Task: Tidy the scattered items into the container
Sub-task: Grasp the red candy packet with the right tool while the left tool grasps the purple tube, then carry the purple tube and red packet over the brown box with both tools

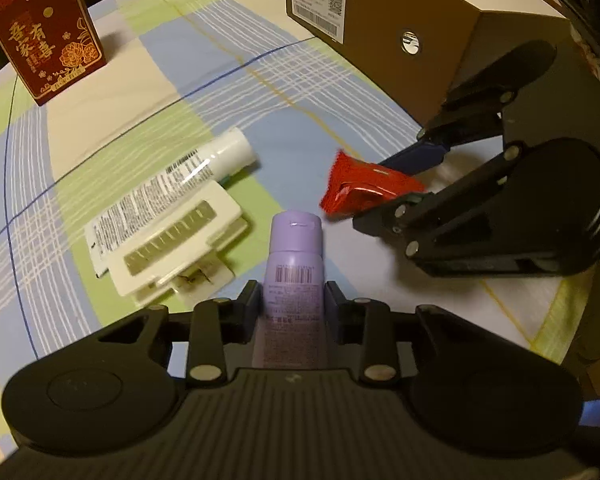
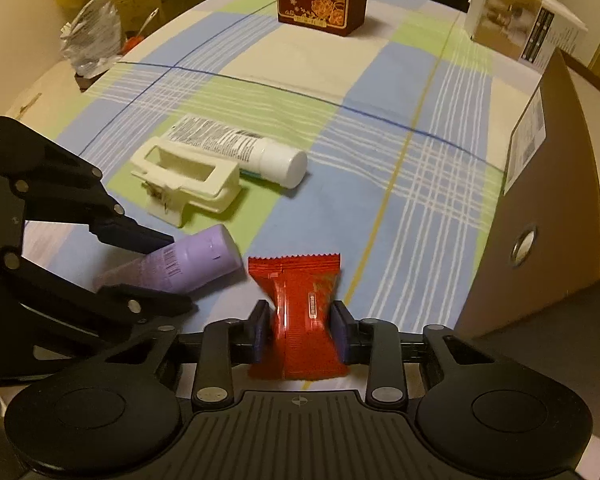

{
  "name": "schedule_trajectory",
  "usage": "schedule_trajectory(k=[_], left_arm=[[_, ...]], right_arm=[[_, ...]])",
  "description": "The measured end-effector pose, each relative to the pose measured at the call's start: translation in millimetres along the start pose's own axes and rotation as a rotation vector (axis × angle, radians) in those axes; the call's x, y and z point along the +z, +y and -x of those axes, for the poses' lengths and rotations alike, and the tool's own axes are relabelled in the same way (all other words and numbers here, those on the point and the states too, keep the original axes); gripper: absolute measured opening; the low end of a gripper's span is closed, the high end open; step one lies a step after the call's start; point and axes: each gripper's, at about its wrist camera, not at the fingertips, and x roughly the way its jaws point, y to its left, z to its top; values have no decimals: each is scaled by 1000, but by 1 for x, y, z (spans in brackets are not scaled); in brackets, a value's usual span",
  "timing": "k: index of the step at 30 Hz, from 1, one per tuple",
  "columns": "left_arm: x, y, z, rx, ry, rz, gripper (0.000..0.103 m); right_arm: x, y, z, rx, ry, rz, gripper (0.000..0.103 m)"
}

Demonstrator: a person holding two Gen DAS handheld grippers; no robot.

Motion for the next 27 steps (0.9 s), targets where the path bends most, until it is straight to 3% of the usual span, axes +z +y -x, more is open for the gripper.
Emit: schedule_trajectory(k=[4, 7, 10, 14, 27], left_arm=[[4, -2, -2, 20, -2, 27, 34], [8, -4, -4, 27, 4, 34, 28], [9, -7, -3, 41, 13, 27, 28], [8, -13, 4, 53, 11, 27, 28], [32, -27, 76, 81, -179, 146, 27]], right_arm=[[-3, 1, 2, 1, 6, 21, 36], [-6, 2, 5, 9, 24, 39, 27], [-10, 1, 10, 20, 40, 38, 27], [-11, 0, 29, 35, -3, 34, 27], [-17, -28, 97, 64, -127, -68, 27]])
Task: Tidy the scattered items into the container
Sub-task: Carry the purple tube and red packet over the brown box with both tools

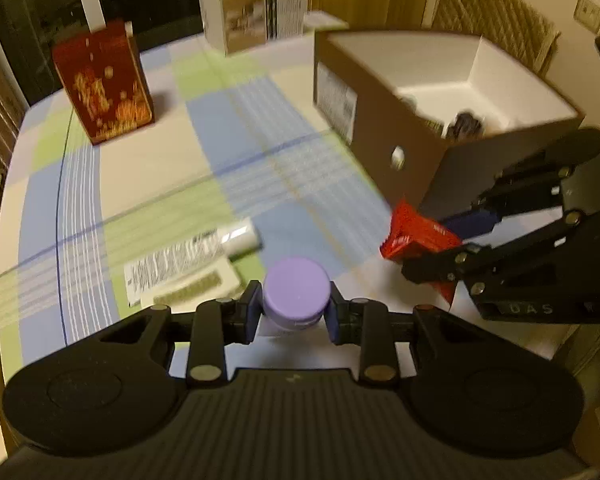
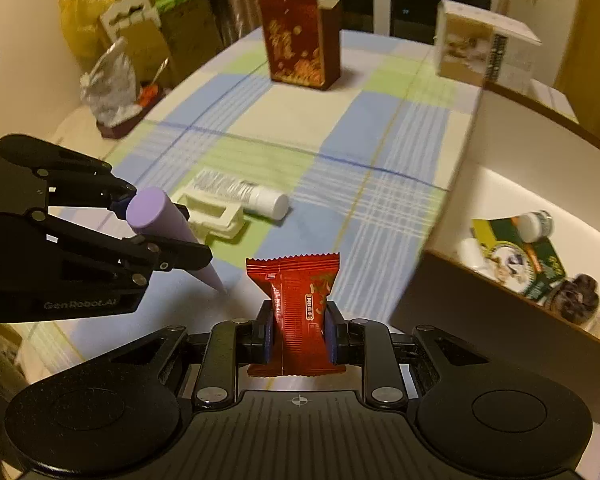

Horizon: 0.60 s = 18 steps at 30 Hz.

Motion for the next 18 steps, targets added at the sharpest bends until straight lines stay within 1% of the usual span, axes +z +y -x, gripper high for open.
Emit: schedule_trajectory(k=[3, 9, 13, 18], left_arm=[[9, -12, 9, -18, -30, -4, 27], [25, -37, 13, -56, -66, -42, 27], [41, -49, 20, -80, -112, -60, 27], [60, -71, 29, -148, -170, -91, 27]], right_arm=[[-3, -9, 17, -4, -32, -30, 27], [-16, -33, 49, -19, -88, -105, 27], [-23, -47, 68, -37, -119, -149, 27], [-33, -62, 88, -79, -119, -200, 27]])
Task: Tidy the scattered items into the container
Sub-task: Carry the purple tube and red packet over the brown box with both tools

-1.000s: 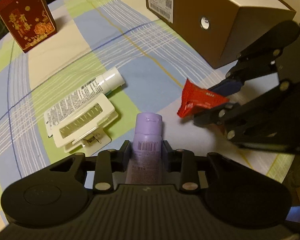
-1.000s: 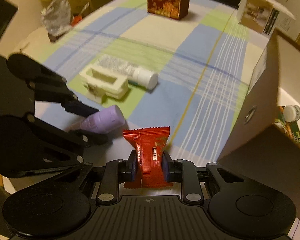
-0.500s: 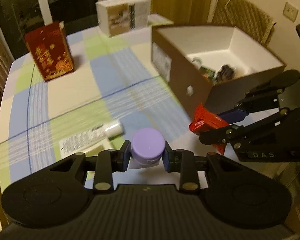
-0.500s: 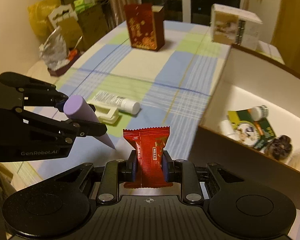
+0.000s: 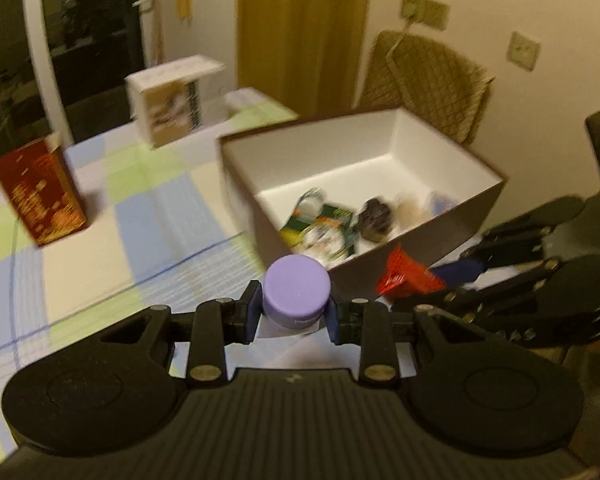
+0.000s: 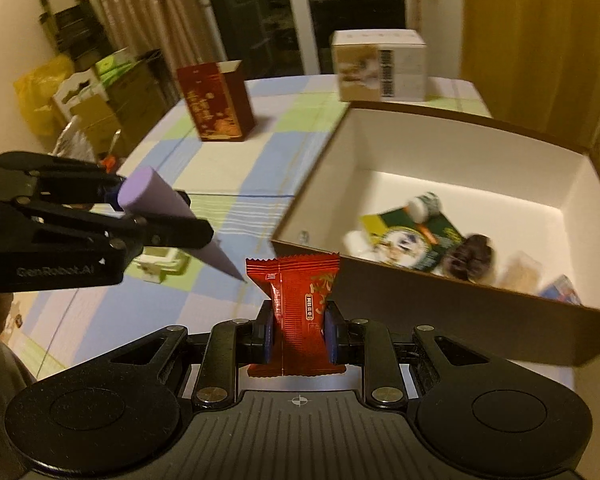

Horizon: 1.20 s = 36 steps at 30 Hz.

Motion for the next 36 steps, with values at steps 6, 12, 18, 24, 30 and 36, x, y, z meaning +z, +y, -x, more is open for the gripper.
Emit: schedule_trajectory(k=[6, 12, 18, 24, 30, 36], left_arm=[[15, -30, -13, -68, -12, -57, 27], [30, -47, -22, -104, -43, -63, 27], [61, -57, -28, -122, -108, -42, 27], [86, -64, -53, -103, -111, -38, 27], [97, -60, -93, -78, -62, -19, 27], [97, -58, -134, -75, 6, -9, 27]], right_arm=[[-6, -23, 20, -78, -18, -51, 27], [-7, -50, 44, -146, -97, -124, 27], [7, -82, 66, -217, -221, -214, 27], [24, -119, 61, -280, -267, -288, 27], [37, -148, 39, -306, -275, -333, 27], [39, -177, 6, -313, -220, -386, 27]])
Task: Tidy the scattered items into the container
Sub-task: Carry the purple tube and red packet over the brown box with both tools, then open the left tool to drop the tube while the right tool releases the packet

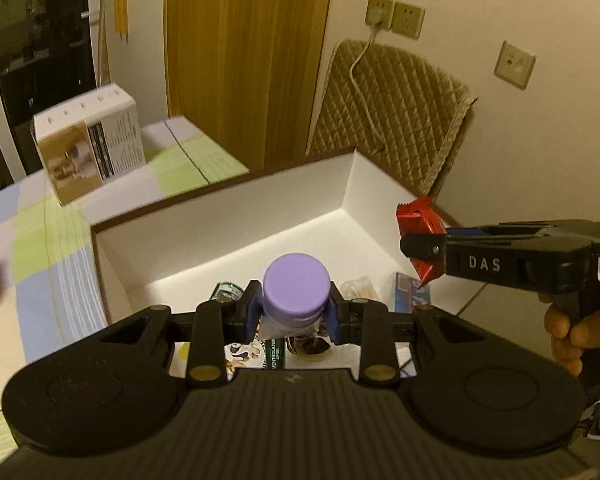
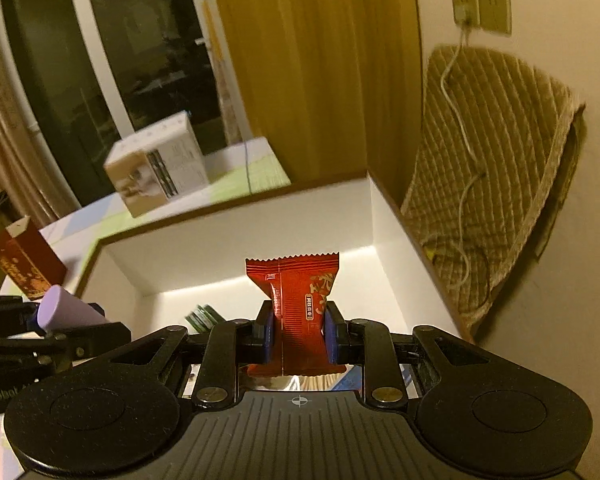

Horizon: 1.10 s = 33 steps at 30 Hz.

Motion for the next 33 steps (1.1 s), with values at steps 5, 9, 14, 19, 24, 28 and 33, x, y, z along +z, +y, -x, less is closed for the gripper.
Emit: schedule_trajectory(k=[5, 9, 14, 19, 24, 28, 33], left_arm=[[-2, 5, -32, 22, 60, 8, 27], [-4, 14, -52, 53, 105, 28, 27], [-6, 28, -63, 76, 130, 73, 27], [-2, 40, -57, 112, 105, 105, 34], [1, 47, -51, 129, 93, 136, 38], [2, 47, -47, 134, 84, 141, 44], [3, 47, -47, 144, 85, 141, 55]], right_arm=[[-5, -4, -31, -5, 83, -5, 27], [-5, -3, -46, -11, 107, -3, 27], [-2, -4, -56, -29, 111, -9, 27], [-2, -3, -59, -32, 104, -8, 28], [0, 0, -57, -18, 77, -13, 37], [2, 0, -45, -32, -21, -25, 89], [3, -1, -45, -35, -7, -28, 89]])
